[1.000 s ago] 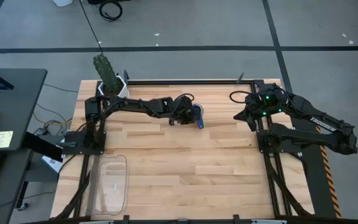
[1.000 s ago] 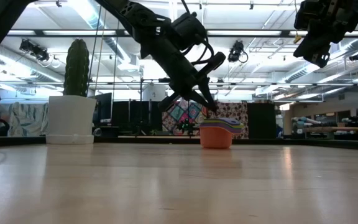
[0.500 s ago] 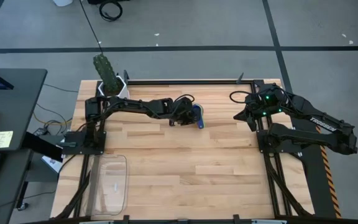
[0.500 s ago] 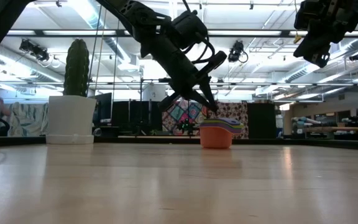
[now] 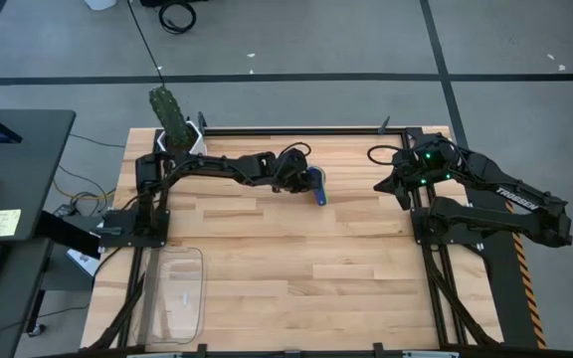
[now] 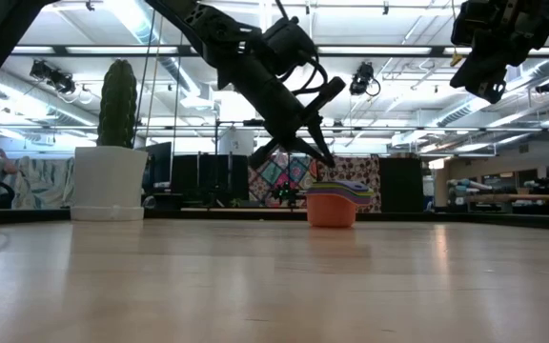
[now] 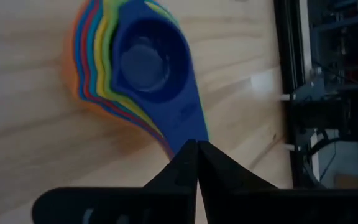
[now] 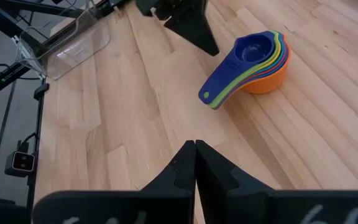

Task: Nest measuring cups in basket
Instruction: Put the stacked colored measuring cups into the transparent bin

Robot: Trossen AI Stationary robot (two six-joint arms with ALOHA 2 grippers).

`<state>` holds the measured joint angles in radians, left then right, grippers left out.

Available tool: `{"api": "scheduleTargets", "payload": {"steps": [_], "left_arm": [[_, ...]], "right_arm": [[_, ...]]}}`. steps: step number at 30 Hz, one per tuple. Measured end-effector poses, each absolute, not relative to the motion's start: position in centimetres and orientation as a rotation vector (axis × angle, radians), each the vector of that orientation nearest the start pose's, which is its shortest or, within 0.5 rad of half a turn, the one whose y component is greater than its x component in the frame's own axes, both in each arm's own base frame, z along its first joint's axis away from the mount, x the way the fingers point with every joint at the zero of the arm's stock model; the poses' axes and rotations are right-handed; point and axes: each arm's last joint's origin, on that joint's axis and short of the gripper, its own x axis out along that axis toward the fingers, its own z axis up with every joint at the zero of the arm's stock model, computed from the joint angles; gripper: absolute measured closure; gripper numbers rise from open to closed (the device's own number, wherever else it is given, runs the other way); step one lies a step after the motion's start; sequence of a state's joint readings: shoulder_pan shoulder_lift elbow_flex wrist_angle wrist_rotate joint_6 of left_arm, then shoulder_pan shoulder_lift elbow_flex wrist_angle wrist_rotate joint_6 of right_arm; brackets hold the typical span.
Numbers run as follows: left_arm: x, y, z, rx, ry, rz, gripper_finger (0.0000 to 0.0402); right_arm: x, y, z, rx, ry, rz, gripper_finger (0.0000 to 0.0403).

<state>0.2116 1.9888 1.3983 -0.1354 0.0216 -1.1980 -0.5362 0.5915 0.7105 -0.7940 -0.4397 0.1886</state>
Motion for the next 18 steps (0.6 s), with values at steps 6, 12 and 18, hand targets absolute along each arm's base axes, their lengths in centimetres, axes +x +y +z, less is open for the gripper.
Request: {"api": "scheduleTargets", "payload": {"steps": [6,12,18], "left_arm": [[42.06,9.19,18.79,-1.389,0.556,0.714,0.0381],[41.95,9.24,18.70,-1.434,0.548,0.748,0.0357],[41.96,9.22,18.69,-1.482,0.532,0.767,0.0307]], "right_arm": [[10.11,-4.58,28.07,0.499,0.589,-0.150,0.0389],[10.11,-4.58,28.06,0.499,0.589,-0.150,0.0389],[10.11,-4.58,28.07,0.499,0.589,-0.150,0.0389]]}}
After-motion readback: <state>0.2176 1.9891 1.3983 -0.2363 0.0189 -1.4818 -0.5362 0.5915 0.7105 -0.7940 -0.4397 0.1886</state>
